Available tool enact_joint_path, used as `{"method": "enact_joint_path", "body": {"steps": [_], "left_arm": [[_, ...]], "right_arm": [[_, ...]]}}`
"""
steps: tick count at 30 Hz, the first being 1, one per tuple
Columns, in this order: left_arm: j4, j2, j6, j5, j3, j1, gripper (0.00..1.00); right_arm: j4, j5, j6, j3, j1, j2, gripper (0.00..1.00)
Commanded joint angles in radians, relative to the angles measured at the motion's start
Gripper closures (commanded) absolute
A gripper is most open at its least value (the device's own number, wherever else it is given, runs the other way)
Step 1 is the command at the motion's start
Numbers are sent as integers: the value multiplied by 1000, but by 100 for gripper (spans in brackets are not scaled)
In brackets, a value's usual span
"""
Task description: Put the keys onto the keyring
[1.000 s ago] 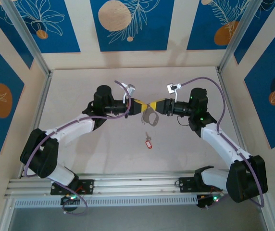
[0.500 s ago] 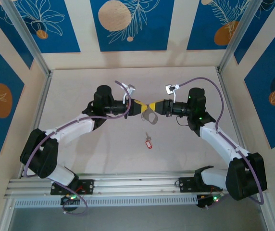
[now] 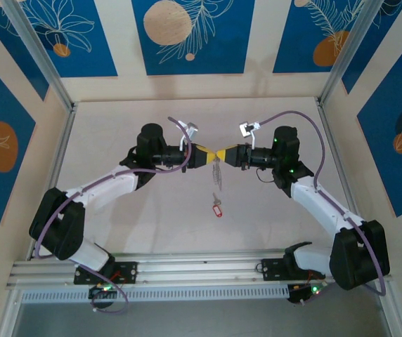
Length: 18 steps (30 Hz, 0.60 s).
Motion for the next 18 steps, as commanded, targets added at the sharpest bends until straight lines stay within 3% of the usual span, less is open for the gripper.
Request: {"method": "enact_joint_path", "body": {"steps": [1, 4, 8, 16, 18], "left_arm": [[36, -22, 14, 43, 39, -3, 100], [35, -22, 14, 41, 39, -2, 100], [35, -19, 14, 41, 36, -4, 100], [47, -18, 10, 47, 32, -4, 100], [49, -16, 7, 50, 33, -3, 100]], "right_arm": [[-16, -21, -14, 19, 9, 8, 88], [-15, -19, -14, 14, 8, 5, 96], [-14, -15, -1, 9, -12, -17, 83], [-25, -25, 11, -3, -70, -91, 82], [-20, -26, 12, -8, -71, -81, 77]]}}
